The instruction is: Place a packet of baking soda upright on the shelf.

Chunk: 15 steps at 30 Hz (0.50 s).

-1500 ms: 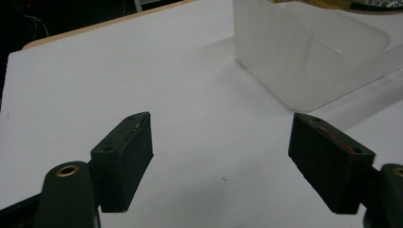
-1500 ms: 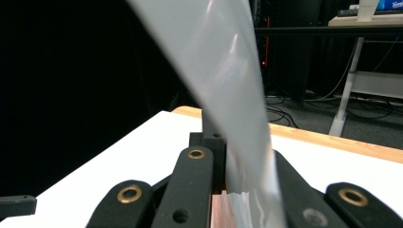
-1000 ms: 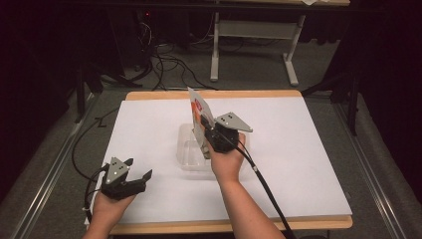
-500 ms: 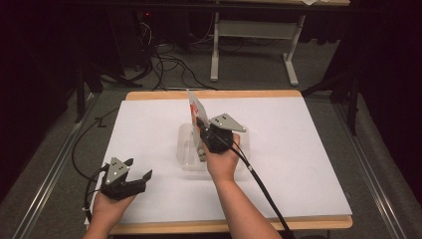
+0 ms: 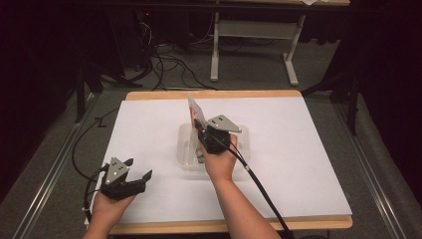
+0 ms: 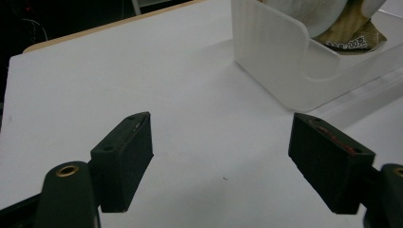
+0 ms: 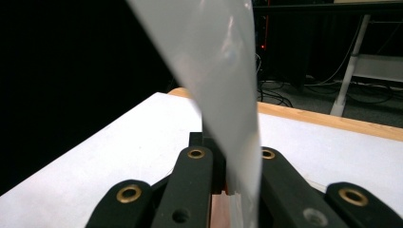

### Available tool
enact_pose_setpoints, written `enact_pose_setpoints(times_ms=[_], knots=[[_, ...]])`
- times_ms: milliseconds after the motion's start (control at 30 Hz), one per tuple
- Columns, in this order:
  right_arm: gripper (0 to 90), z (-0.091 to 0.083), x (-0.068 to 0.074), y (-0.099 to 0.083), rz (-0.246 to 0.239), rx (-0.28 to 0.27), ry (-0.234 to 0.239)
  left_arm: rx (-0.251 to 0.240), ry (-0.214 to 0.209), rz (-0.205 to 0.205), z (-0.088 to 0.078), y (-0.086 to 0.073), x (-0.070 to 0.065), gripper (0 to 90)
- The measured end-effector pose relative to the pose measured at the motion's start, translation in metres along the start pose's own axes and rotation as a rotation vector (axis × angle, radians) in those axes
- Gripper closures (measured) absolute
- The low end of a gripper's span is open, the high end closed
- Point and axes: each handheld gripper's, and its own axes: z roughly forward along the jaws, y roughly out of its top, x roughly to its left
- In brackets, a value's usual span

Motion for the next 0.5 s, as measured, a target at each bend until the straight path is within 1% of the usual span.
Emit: enact_pose_setpoints(times_ms=[333,500], knots=[[90.0,0.004,0.002,-0.006,-0.01,0.006,0.008,0.001,0.001,-0.004,0.0,0.0,0.001,23.2],[90.0,0.005,0.002,-0.012,-0.015,0.021,0.003,0.0,0.003,-0.004,-0.001,0.0,0.001,23.2]])
